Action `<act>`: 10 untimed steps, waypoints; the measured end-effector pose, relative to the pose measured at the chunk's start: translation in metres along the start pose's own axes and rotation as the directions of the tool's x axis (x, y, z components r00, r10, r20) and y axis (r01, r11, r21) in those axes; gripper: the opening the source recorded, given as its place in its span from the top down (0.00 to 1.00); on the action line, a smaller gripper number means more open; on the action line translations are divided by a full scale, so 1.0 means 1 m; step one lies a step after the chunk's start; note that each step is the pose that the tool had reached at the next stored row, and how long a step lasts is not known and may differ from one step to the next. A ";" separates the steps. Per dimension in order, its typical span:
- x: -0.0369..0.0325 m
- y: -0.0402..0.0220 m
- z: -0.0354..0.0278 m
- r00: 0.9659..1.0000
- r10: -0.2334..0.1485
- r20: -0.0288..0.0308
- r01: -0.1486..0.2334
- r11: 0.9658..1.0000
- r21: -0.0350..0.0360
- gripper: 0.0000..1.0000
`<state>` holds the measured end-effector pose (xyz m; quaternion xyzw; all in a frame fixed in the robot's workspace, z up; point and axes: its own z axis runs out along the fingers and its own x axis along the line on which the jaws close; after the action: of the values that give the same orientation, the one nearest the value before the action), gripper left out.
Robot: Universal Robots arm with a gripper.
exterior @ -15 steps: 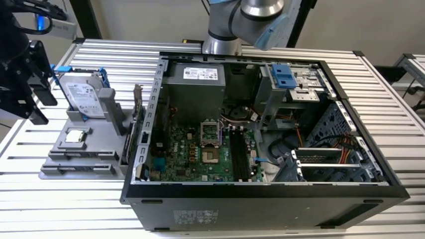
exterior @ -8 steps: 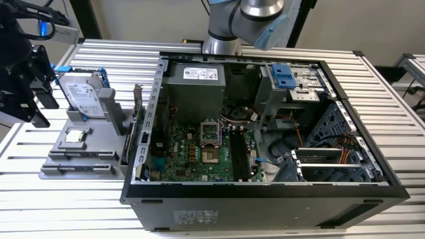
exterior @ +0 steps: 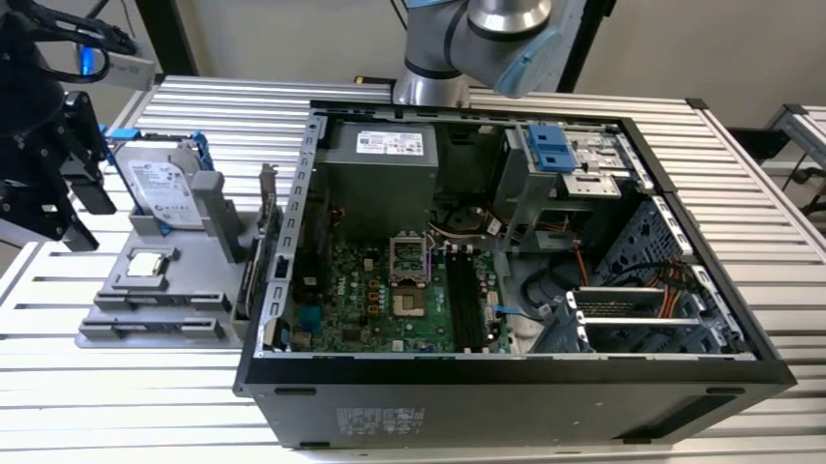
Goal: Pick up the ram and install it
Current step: 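Pick up the ram and move it above insertion slot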
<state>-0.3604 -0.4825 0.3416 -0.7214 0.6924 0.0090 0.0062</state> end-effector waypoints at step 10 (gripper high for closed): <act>0.0007 0.0000 0.0122 1.000 0.000 0.000 0.000 1.000 0.000 0.00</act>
<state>-0.3604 -0.4829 0.3293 -0.7213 0.6925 0.0090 0.0062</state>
